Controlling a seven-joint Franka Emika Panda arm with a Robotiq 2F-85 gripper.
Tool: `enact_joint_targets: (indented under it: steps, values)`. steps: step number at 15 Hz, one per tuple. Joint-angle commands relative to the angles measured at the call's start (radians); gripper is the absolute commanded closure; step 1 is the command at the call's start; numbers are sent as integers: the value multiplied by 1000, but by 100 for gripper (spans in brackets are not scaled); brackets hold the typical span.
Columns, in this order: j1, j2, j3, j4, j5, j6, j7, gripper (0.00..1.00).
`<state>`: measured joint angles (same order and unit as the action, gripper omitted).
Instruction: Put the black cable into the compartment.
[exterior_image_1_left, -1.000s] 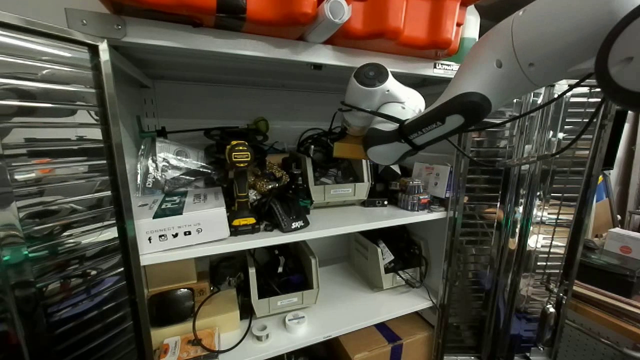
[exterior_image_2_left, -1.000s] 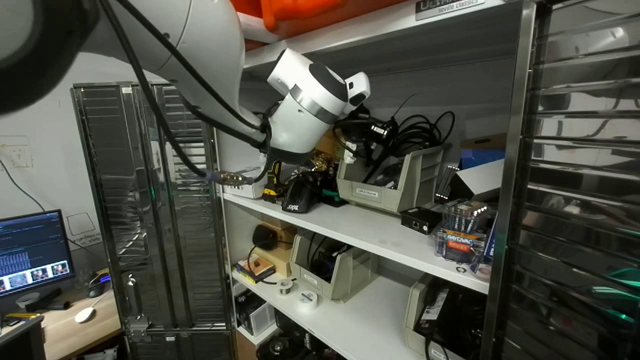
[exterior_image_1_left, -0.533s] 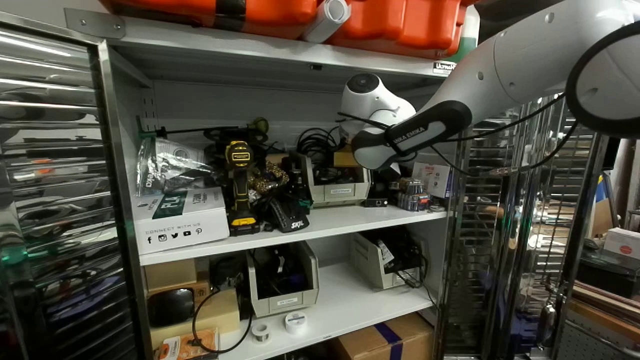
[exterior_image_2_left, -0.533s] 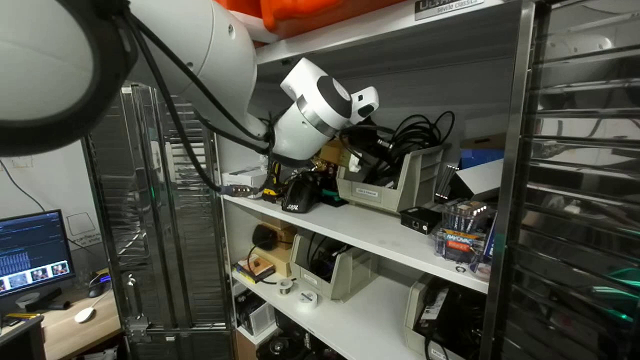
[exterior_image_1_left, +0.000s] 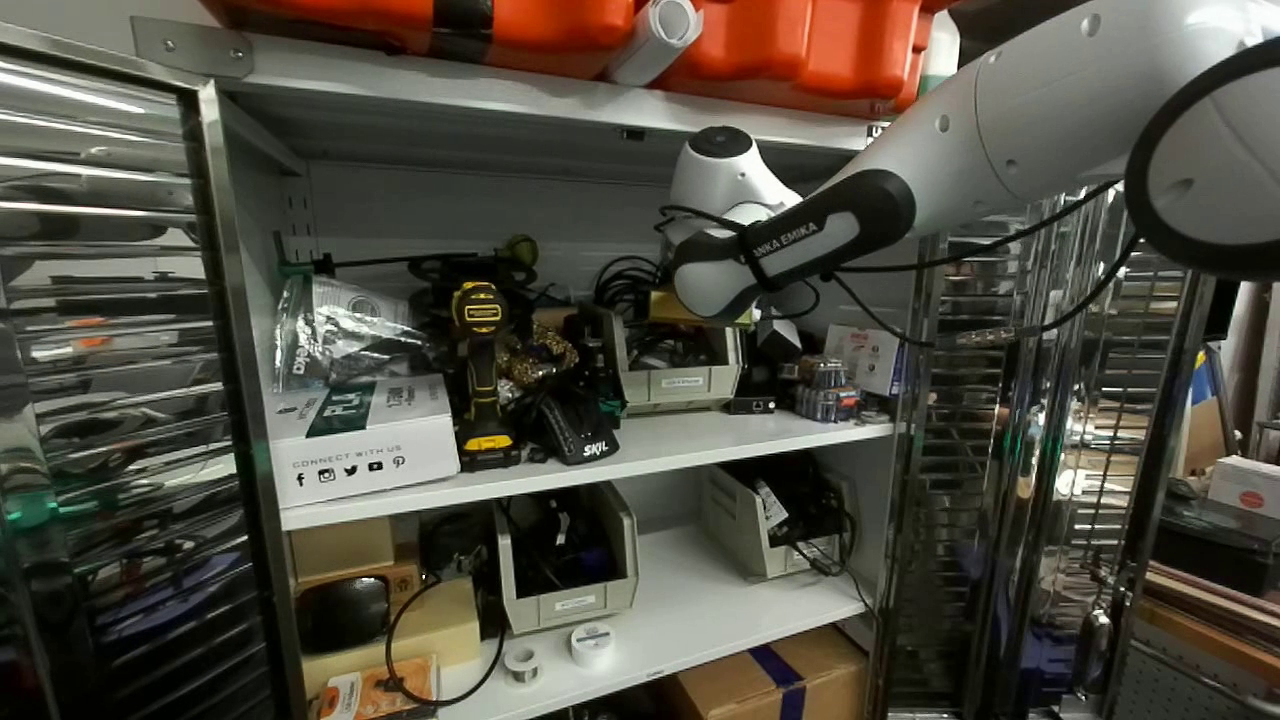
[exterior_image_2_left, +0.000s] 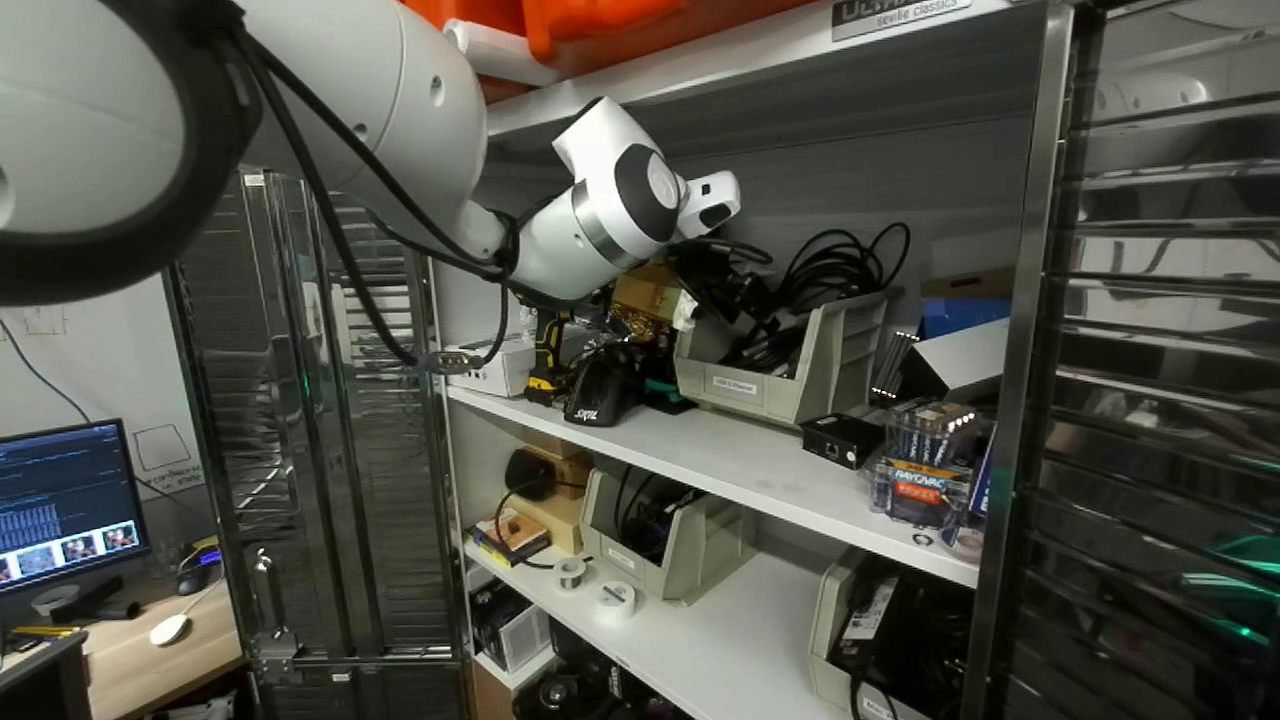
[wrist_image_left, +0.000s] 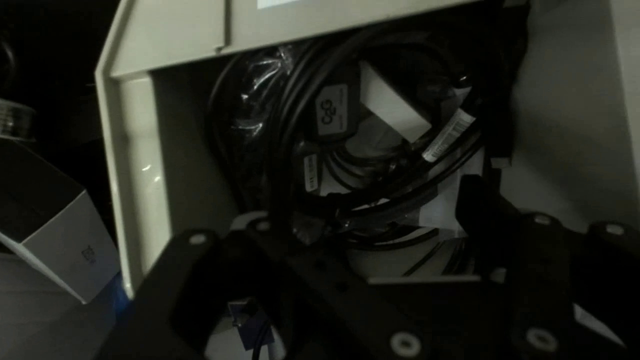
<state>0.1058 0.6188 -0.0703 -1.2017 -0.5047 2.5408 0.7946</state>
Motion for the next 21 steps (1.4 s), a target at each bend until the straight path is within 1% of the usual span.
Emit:
enact_joint_targets:
  steps: [1, 2, 4, 6, 8, 10, 12, 15, 16, 19, 21]
  values:
    - [44, -67, -39, -44, 77, -41, -67, 0]
    - [51, -81, -46, -68, 81, -39, -73, 0]
    - [69, -135, -57, -151, 80, -46, -73, 0]
    - [83, -224, -56, -284, 76, -64, -70, 0]
    - [89, -298, -36, -379, 84, -108, -79, 0]
    - [81, -376, -1, -482, 122, -147, -110, 0]
    - [58, -457, 49, -591, 221, -202, -184, 0]
    - [35, -600, 96, -754, 401, -275, -312, 0]
    - [30, -649, 106, -796, 464, -320, -362, 0]
    - [16, -781, 108, -848, 615, -575, -475, 0]
    - [0, -859, 99, -842, 629, -746, -487, 0]
